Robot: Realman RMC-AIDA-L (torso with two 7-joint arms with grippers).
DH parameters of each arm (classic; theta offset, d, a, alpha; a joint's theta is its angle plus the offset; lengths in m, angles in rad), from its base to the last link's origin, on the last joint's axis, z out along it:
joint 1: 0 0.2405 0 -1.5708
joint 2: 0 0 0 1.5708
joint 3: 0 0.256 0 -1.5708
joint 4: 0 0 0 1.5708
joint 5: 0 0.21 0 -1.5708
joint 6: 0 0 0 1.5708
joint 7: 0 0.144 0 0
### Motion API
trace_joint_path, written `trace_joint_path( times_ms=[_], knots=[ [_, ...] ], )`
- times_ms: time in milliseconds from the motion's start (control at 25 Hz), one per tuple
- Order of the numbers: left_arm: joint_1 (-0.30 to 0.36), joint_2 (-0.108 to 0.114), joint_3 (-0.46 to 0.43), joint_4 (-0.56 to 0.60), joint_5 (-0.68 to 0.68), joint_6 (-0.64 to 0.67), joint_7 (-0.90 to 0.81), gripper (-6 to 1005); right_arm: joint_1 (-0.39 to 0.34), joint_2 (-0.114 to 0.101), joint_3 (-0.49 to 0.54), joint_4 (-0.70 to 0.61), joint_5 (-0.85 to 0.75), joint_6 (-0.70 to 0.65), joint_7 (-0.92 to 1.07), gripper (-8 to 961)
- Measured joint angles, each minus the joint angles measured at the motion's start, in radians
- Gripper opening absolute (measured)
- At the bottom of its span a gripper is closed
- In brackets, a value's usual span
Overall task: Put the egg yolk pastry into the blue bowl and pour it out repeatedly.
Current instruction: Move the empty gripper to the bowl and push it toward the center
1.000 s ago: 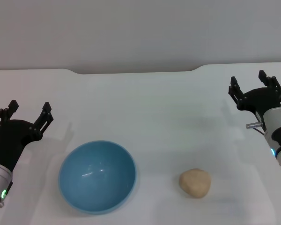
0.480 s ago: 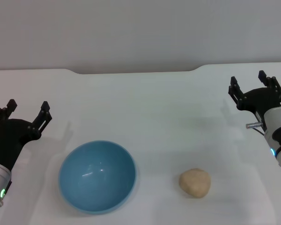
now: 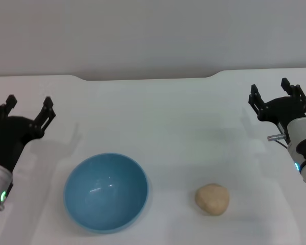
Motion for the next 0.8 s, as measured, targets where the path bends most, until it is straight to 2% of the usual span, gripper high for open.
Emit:
trace_joint_path(
  times_ms=[240,480,560,640,720,800],
  knots=[
    [-0.083,0.012,-0.03,0.004,0.008,-0.029,-0.033,860,-0.005,0.0,0.0,0.001,0.0,0.001,0.0,694],
    [-0.187,0.045,-0.031,0.008,0.035,-0.15,-0.115,860,-0.011,0.0,0.0,0.0,0.0,0.001,0.0,694],
    [-0.206,0.061,-0.038,0.026,0.059,-0.192,-0.146,860,-0.012,0.0,0.0,0.0,0.0,0.002,0.0,694],
    [-0.216,0.09,-0.054,0.071,0.09,-0.252,-0.176,860,-0.012,0.0,0.0,0.0,0.0,0.003,0.0,694],
    [-0.213,0.121,-0.097,0.154,0.145,-0.341,-0.2,859,-0.012,0.0,0.0,0.0,0.0,0.004,0.0,694],
    [-0.197,0.14,-0.149,0.234,0.208,-0.422,-0.207,859,-0.012,-0.001,0.0,-0.001,0.0,0.004,0.0,694]
  ],
)
